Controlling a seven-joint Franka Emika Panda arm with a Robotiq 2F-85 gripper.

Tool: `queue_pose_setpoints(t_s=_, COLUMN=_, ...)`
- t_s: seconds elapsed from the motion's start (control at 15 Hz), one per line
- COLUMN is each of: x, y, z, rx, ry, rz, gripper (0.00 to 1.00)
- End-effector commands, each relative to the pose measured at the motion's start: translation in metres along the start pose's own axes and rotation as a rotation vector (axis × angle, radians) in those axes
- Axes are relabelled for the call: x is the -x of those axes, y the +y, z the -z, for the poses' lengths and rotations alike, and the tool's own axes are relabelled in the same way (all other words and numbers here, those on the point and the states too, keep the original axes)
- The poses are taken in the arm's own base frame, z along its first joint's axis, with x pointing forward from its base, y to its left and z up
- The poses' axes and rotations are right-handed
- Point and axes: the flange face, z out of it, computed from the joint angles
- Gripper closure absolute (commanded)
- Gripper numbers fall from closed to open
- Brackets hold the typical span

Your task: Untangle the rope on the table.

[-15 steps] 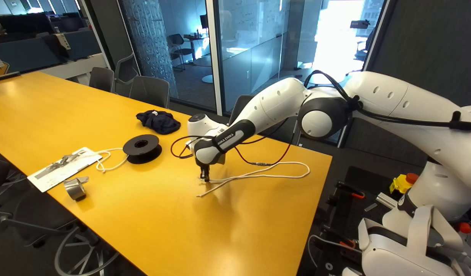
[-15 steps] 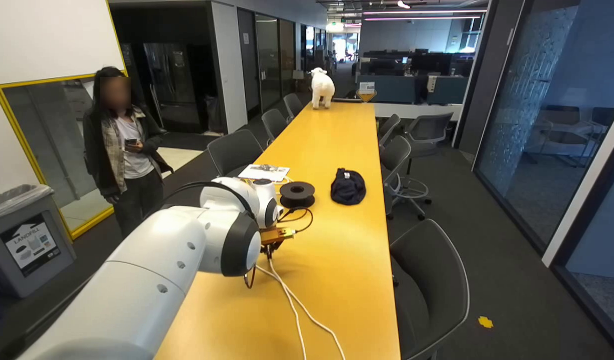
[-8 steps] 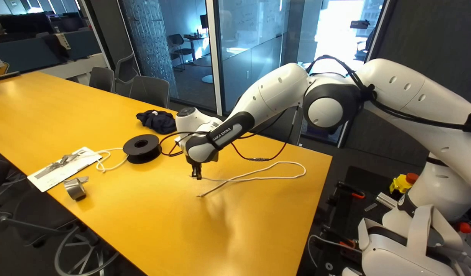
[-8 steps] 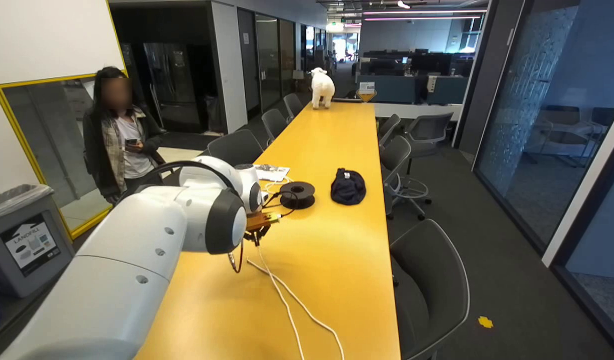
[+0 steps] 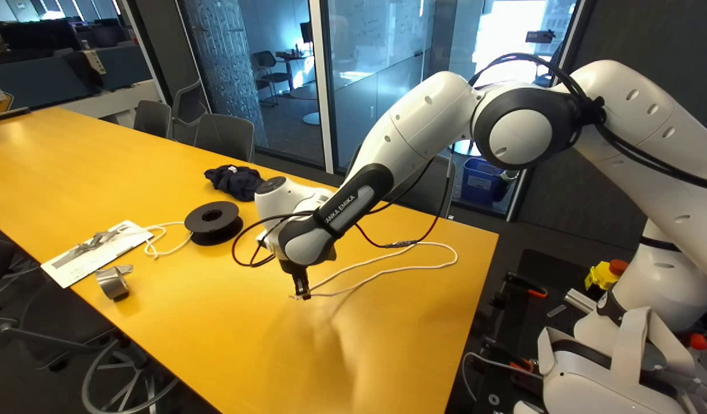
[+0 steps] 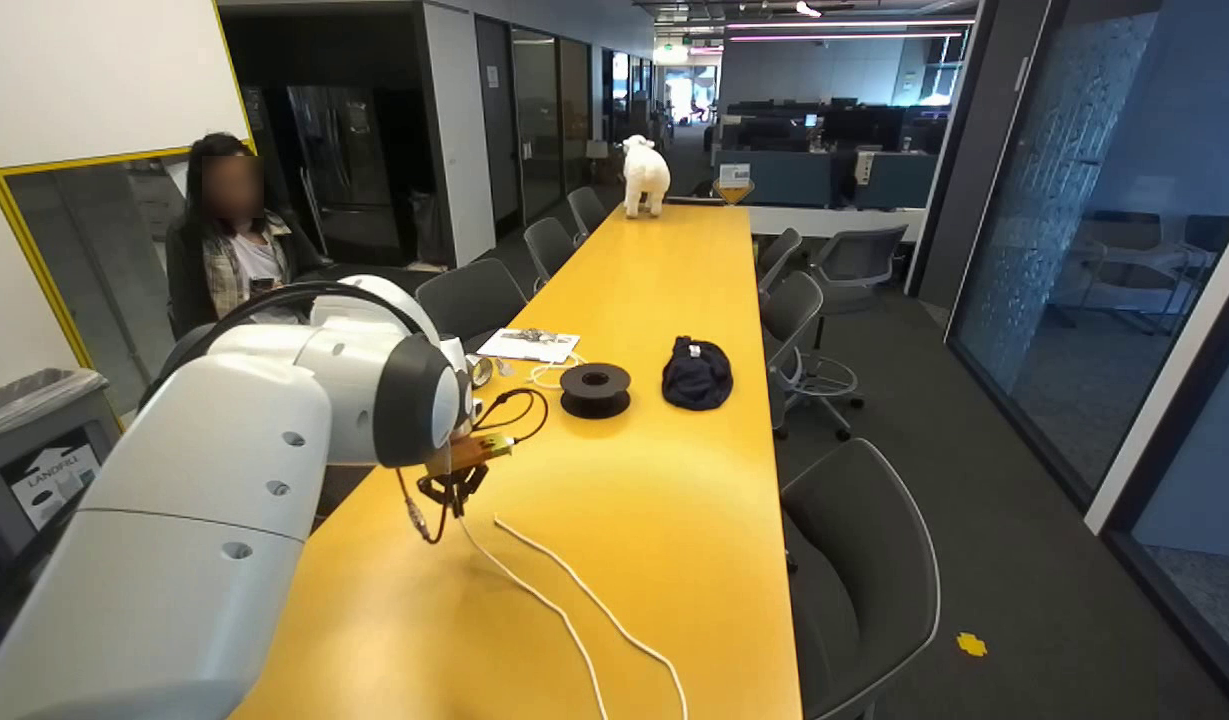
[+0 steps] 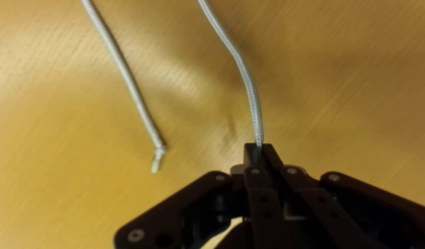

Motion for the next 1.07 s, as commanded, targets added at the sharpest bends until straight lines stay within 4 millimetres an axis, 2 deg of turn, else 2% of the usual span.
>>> queue_pose_setpoints(t_s=0.0, x=0.01, y=-0.033, z=-0.008, rx=-0.028, ry=-0.058, rz=0.073, gripper=0.94)
queue_pose_setpoints(t_s=0.27, x=0.012, y=-0.05, z=-0.027, rx=-0.058, ry=-0.098, rz=0.103, gripper=0.94)
queue_pose_setpoints(t_s=0.6, x=0.016, y=-0.051, z=-0.034, rx=-0.072, ry=-0.129, rz=0.116, gripper=0.95)
queue_pose_setpoints(t_s=0.73, x=0.019, y=-0.047, z=-0.033, rx=-0.076, ry=-0.15, rz=0.106, gripper=0.7)
queue_pose_setpoints(t_s=0.8, x=0.02, y=-0.046, z=-0.033, rx=-0.077, ry=-0.159, rz=0.102, gripper=0.68)
queue_pose_setpoints(t_s=1.0, x=0.026, y=-0.04, z=-0.031, rx=-0.077, ry=-0.191, rz=0.079, gripper=0.46)
